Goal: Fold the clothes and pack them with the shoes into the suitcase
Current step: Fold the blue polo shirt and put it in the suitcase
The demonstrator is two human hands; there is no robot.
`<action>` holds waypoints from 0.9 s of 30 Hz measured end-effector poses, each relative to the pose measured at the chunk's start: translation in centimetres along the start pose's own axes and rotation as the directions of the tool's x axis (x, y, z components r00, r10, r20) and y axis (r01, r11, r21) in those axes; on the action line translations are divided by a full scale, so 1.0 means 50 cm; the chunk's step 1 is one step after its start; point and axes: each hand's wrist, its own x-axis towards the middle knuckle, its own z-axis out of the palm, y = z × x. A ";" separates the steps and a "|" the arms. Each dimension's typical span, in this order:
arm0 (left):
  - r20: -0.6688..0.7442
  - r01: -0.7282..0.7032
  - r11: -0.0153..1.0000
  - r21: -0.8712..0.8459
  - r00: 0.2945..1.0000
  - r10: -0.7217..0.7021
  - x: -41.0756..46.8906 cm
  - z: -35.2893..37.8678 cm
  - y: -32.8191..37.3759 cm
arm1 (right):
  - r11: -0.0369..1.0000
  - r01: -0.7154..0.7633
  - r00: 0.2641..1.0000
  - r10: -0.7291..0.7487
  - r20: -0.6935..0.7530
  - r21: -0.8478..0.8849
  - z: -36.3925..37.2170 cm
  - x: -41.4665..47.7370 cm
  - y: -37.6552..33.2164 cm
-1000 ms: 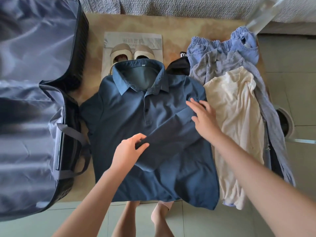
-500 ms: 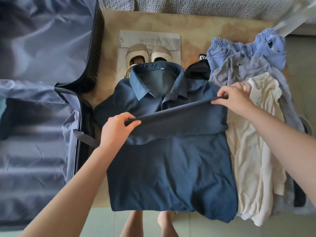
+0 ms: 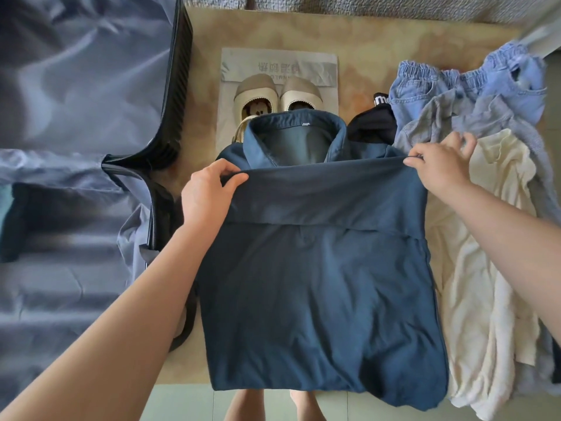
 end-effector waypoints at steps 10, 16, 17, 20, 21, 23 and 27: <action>0.108 -0.026 0.975 -0.219 0.993 0.050 0.021 0.001 -0.029 | 0.990 -0.144 0.988 0.144 -0.048 0.007 0.028 0.000 -0.005; -0.121 -0.179 0.984 0.008 0.976 0.179 0.013 0.023 -0.029 | 0.939 0.007 0.969 0.079 -0.233 0.345 0.026 -0.114 -0.120; -0.181 -0.170 0.984 0.044 0.968 0.175 0.004 0.025 -0.028 | 0.925 0.062 0.971 0.031 -0.238 0.375 0.032 -0.141 -0.139; -0.120 -0.266 0.964 0.026 0.956 0.267 -0.033 0.048 -0.032 | 0.883 0.119 0.987 -0.054 -0.153 0.454 0.053 -0.204 -0.185; -0.044 -0.324 0.944 0.056 0.944 0.327 -0.047 0.060 -0.038 | 0.871 0.100 0.994 -0.063 -0.093 0.480 0.062 -0.214 -0.195; 0.119 -0.354 0.929 0.108 0.932 0.341 -0.062 0.085 -0.059 | 0.871 0.032 0.996 -0.066 0.053 0.490 0.084 -0.216 -0.208; 0.309 -0.279 0.946 0.167 0.926 0.218 -0.070 0.100 -0.076 | 0.895 -0.027 0.977 -0.070 0.200 0.444 0.110 -0.203 -0.213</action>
